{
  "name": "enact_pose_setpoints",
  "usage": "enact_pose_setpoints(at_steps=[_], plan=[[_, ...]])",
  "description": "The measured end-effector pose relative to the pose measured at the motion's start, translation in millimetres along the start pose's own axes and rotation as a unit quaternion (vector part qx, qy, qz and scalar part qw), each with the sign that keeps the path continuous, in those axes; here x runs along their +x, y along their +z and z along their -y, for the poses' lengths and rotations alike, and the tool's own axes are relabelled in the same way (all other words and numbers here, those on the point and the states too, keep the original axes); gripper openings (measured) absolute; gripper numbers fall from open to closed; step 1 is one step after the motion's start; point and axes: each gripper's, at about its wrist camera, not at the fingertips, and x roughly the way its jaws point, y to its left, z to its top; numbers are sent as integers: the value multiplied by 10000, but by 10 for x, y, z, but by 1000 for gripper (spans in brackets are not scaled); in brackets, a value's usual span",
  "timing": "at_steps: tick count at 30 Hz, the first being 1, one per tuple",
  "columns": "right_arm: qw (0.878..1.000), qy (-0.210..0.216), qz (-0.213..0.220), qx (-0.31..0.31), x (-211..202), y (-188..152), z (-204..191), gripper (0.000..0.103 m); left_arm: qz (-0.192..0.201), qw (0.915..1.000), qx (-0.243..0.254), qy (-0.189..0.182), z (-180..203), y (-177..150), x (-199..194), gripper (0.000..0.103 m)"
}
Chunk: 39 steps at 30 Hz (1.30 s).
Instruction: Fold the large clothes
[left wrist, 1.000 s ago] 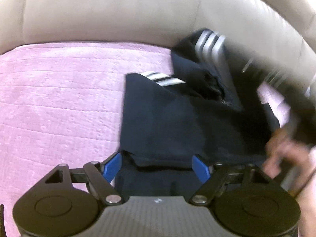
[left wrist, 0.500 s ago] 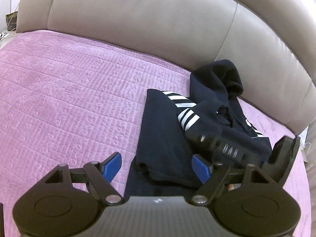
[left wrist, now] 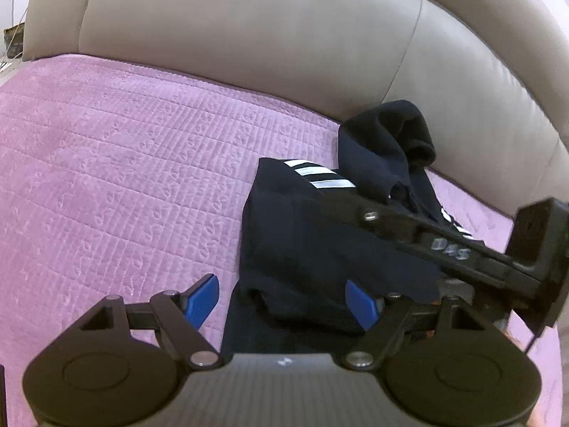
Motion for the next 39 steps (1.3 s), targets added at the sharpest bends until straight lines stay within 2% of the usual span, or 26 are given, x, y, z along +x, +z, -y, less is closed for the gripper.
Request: enact_pose_setpoints(at_steps=[1, 3, 5, 6, 8, 9, 11, 13, 15, 16, 19, 22, 25, 28, 30, 31, 32, 33, 34, 37, 39], plan=[[9998, 34, 134, 130, -50, 13, 34, 93, -4, 10000, -23, 13, -2, 5, -2, 80], [9981, -367, 395, 284, -171, 78, 110, 94, -22, 10000, -14, 61, 0, -3, 9, 80], [9884, -1466, 370, 144, -293, 67, 129, 95, -63, 9999, 48, 101, 31, -4, 27, 80], [9771, -2111, 256, -71, -321, 35, 150, 95, -72, 9999, 74, 112, 48, -4, 36, 80], [9579, -2846, -43, -379, -298, -77, 230, 97, -89, 9999, 108, 101, 92, -8, 58, 80], [9523, -3006, -294, -440, -248, -156, 309, 98, -102, 9998, 133, 88, 114, -14, 73, 80], [9409, -3184, -1097, -360, -51, -348, 538, 100, -153, 9996, 212, 92, 166, -28, 112, 80], [9382, -3163, -979, -1005, -19, -485, 471, 103, -234, 9991, 334, 132, 234, -45, 158, 80], [9349, -3171, -1183, -1067, -36, -412, 372, 102, -293, 9985, 427, 184, 279, -57, 199, 80], [9396, -3048, -1194, -997, -92, -353, 336, 102, -311, 9983, 454, 208, 300, -64, 217, 80], [9526, -2766, -783, -995, -353, -267, 261, 102, -379, 9978, 479, 247, 338, -77, 262, 80], [9504, -2797, -799, -1105, -404, 2, 278, 102, -435, 9970, 573, 270, 391, -104, 282, 80], [9398, -2935, -606, -1640, -386, 409, 247, 102, -446, 9962, 690, 295, 440, -111, 305, 80], [9170, -3224, -328, -2324, -227, 837, 229, 102, -481, 9959, 697, 307, 447, -109, 368, 80], [8931, -3407, -251, -2926, -50, 1053, 223, 102, -548, 9957, 673, 334, 425, -112, 432, 80], [8772, -3507, -319, -3264, 60, 1121, 234, 102, -586, 9954, 667, 351, 416, -117, 466, 80], [8529, -3728, -440, -3629, 201, 1177, 257, 102, -629, 9951, 673, 366, 405, -126, 502, 80], [8357, -3891, -524, -3840, 309, 1204, 283, 102, -661, 9948, 684, 376, 399, -130, 534, 80], [8240, -3961, -644, -3999, 411, 1226, 309, 102, -692, 9944, 696, 379, 387, -135, 564, 80], [8152, -3805, -1048, -4239, 677, 1224, 346, 100, -728, 9945, 667, 340, 353, -135, 640, 80], [7960, -3964, -1217, -4410, 910, 1209, 388, 94, -770, 9948, 589, 304, 322, -130, 687, 80]])
